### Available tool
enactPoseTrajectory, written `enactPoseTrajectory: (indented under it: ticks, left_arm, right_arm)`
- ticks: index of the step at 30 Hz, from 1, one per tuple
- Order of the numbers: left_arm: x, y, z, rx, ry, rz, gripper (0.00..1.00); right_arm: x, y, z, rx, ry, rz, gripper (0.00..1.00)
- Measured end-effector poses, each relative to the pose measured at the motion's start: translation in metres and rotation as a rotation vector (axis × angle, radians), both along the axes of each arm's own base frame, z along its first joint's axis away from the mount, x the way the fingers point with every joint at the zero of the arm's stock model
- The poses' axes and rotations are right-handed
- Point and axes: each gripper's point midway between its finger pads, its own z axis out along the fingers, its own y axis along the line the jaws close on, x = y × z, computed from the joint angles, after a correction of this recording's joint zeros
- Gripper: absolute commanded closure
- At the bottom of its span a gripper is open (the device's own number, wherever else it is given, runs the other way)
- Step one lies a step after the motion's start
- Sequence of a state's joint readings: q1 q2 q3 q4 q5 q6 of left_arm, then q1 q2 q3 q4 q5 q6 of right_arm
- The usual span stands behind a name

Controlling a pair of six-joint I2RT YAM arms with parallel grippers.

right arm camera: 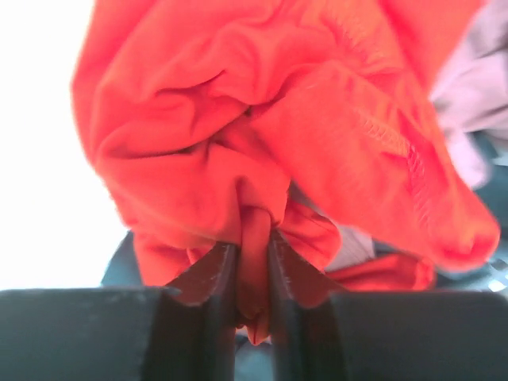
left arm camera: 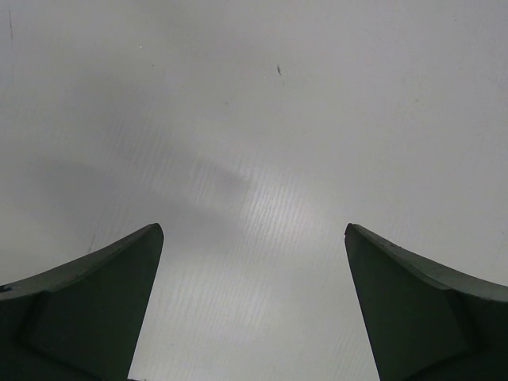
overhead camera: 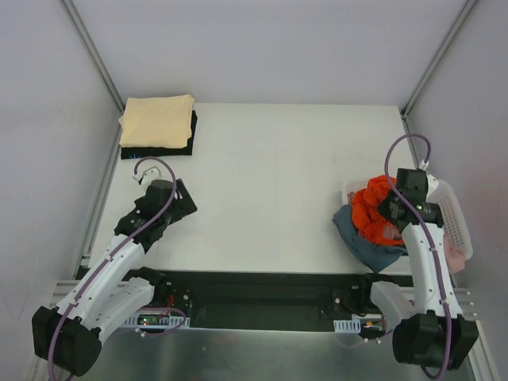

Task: Fold and stack the t-shirts
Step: Grab crumpled tshirt from bin with the right arm, then move the tshirt to the center of the board

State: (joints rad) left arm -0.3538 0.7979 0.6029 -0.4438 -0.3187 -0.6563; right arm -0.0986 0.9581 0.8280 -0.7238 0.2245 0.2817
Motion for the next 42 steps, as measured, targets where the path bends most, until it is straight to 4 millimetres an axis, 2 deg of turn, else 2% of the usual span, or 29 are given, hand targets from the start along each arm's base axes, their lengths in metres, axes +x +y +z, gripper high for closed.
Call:
enactPoseTrajectory:
  ticks: [1,4,10,15,18,22,25,27,29,32,35,38,42]
  left_arm:
    - [0.0,0.0,-0.001,0.001,0.003,-0.002,0.01]
    - [0.001,-0.001,-0.002,0.005,0.008,-0.01,0.01]
    - [0.003,-0.005,-0.001,-0.008,0.003,-0.025,0.01]
    - [0.005,-0.011,0.001,-0.032,-0.008,-0.047,0.01]
    - [0.005,-0.015,0.002,-0.044,-0.009,-0.063,0.01]
    - [0.004,-0.015,0.008,-0.054,-0.034,-0.065,0.01]
    - [0.004,-0.015,0.018,-0.068,-0.074,-0.066,0.01]
    - [0.003,-0.015,0.023,-0.074,-0.095,-0.066,0.01]
    - [0.003,-0.013,0.027,-0.077,-0.114,-0.062,0.01]
    - [0.003,-0.01,0.034,-0.074,-0.139,-0.048,0.01]
    - [0.005,-0.009,0.047,-0.083,-0.178,-0.036,0.01]
    - [0.007,-0.006,0.062,-0.1,-0.227,-0.01,0.01]
    - [0.007,-0.001,0.071,-0.112,-0.261,0.029,0.01]
  right_arm:
    - [-0.002,-0.001,0.009,-0.013,-0.031,-0.001,0.95]
    - [-0.005,-0.007,0.041,-0.056,-0.123,-0.004,0.99]
    - [-0.005,-0.011,0.137,-0.121,-0.371,0.009,0.99]
    - [-0.003,0.004,0.215,-0.094,-0.57,0.081,0.99]
    - [0.008,0.022,0.27,-0.05,-0.691,0.171,0.98]
    - [0.038,0.059,0.345,0.055,-0.866,0.359,0.99]
    - [0.066,0.094,0.386,0.185,-0.955,0.523,0.98]
    - [0.083,0.121,0.403,0.266,-0.982,0.633,0.98]
    - [0.099,0.16,0.408,0.343,-0.979,0.758,0.98]
    - [0.116,0.223,0.388,0.464,-0.887,0.933,0.98]
    - [0.128,0.275,0.361,0.554,-0.785,1.056,0.98]
    - [0.136,0.313,0.33,0.591,-0.686,1.126,0.95]
    - [0.144,0.339,0.278,0.54,-0.541,1.148,0.93]
